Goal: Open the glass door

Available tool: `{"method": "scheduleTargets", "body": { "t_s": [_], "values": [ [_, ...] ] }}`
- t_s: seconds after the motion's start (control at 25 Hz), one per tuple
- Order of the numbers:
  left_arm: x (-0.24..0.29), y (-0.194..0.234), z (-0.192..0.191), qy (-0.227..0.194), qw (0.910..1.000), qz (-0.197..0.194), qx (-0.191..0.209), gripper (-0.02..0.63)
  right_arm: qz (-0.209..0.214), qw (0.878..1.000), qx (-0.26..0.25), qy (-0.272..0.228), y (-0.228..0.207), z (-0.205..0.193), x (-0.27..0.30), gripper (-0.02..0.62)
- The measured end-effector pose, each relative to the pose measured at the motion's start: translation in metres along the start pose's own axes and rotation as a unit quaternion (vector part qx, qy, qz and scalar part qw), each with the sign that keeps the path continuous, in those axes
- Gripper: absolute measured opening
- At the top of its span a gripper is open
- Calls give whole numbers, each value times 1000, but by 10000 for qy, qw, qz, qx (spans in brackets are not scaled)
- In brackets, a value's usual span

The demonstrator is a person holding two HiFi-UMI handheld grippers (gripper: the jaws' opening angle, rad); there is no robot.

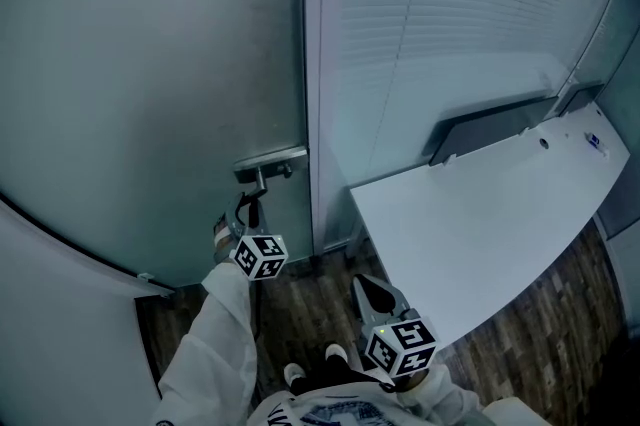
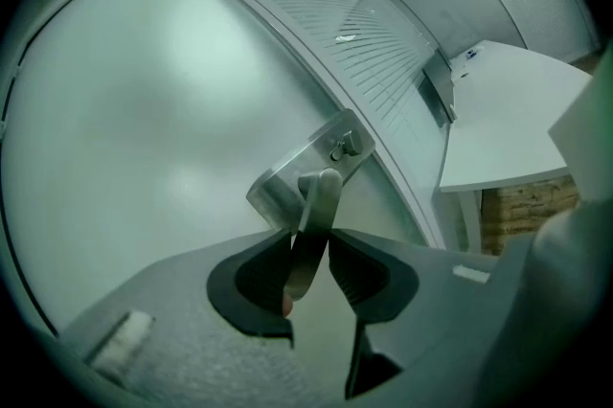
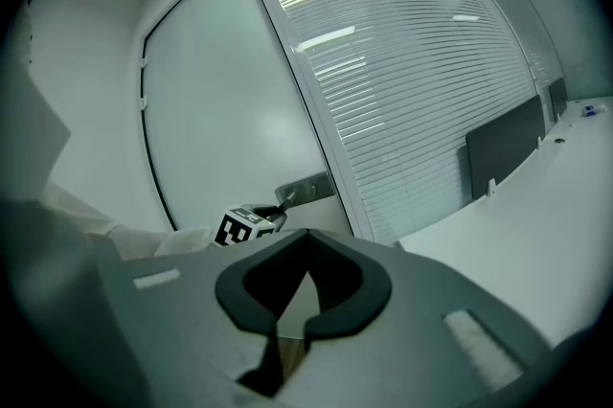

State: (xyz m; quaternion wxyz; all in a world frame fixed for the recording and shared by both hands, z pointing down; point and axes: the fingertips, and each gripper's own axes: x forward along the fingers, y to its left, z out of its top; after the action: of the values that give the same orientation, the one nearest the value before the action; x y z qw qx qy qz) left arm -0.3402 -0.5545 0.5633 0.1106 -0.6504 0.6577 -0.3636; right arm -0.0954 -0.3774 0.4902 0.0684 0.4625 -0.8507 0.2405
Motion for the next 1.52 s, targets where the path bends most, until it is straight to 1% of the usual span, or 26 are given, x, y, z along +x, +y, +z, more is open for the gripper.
{"method": "scheduleTargets", "body": {
  "t_s": [0.12,0.32,0.52,0.64,0.76,0.88,0.96,1.08,1.2,1.32,1.4,1.52],
  "values": [
    [-7,0,2,17,10000,2,74,116,54,10000,20,-29,1,5,-1,3],
    [-23,-14,-11,39,9999,35,161,115,91,9999,14,-72,-3,-8,-7,3],
    [-37,-18,-13,99,9995,29,292,115,158,9998,3,-138,-2,-4,-11,3],
    [-46,-20,-13,137,9987,16,489,115,199,9997,-11,-155,-1,-3,-12,3],
    [-54,-21,-13,150,9968,15,783,115,265,9995,-26,-156,2,-3,-12,3],
    [-61,-24,-14,160,9934,12,1139,115,322,9994,-22,-153,4,-3,-11,3],
    [-66,-24,-15,172,9919,10,1258,115,337,9993,-17,-153,5,-2,-11,3],
    [-70,-19,-10,136,9862,160,1642,114,346,9993,-2,-147,5,-2,-10,3],
    [-72,-17,-7,150,9827,131,1842,114,385,9992,17,-99,6,-6,-8,3],
    [-76,-15,-1,260,9744,94,2230,120,436,9990,21,-65,9,-8,-9,3],
    [-76,-15,0,332,9707,29,2379,120,473,9989,1,-60,11,-7,-9,3],
    [-74,-15,-3,370,9636,73,2646,118,532,9986,-32,-52,13,-7,-10,3]
  ]
}}
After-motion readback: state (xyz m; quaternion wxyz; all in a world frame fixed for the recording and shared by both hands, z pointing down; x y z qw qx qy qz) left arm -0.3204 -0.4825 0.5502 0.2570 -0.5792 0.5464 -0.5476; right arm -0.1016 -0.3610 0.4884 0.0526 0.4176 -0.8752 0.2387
